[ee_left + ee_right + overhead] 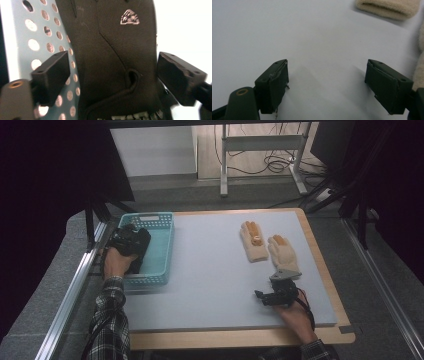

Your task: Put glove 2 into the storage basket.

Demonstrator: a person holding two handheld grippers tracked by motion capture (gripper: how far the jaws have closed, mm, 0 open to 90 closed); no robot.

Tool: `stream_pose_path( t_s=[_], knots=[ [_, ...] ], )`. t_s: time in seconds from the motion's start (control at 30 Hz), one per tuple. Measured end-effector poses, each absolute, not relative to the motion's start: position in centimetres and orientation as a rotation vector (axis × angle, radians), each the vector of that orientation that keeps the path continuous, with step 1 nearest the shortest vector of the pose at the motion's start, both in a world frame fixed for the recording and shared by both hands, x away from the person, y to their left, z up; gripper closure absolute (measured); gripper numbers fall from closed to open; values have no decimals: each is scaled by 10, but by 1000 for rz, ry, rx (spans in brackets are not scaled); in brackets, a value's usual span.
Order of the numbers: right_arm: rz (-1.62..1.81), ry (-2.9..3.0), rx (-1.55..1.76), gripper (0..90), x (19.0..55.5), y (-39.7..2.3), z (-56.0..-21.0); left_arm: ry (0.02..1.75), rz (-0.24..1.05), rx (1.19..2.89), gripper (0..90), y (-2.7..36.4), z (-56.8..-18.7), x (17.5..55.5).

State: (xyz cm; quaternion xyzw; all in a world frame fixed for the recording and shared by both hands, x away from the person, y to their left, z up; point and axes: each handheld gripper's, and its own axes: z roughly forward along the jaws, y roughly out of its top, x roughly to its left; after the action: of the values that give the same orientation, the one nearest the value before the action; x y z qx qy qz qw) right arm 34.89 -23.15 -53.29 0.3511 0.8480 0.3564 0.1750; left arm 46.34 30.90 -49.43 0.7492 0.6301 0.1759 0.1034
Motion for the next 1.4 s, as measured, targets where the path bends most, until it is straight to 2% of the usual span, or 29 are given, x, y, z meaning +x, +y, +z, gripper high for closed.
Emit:
stream_pose_path(
  t_s=[0.23, 0.7, 1.1, 1.4],
  knots=[
    [1009, 2403, 994, 187, 349, -231, -533, 1803, 437, 2098, 37, 318, -480, 453],
    [1011, 2401, 998, 188, 349, -231, -533, 1662, 390, 1985, 20, 319, -462, 431],
    [1010, 2402, 996, 187, 349, -231, -533, 1465, 387, 2013, 16, 284, -443, 418],
    [1010, 2403, 997, 188, 349, -231, -533, 1271, 384, 2062, 6, 238, -435, 406]
  ],
)
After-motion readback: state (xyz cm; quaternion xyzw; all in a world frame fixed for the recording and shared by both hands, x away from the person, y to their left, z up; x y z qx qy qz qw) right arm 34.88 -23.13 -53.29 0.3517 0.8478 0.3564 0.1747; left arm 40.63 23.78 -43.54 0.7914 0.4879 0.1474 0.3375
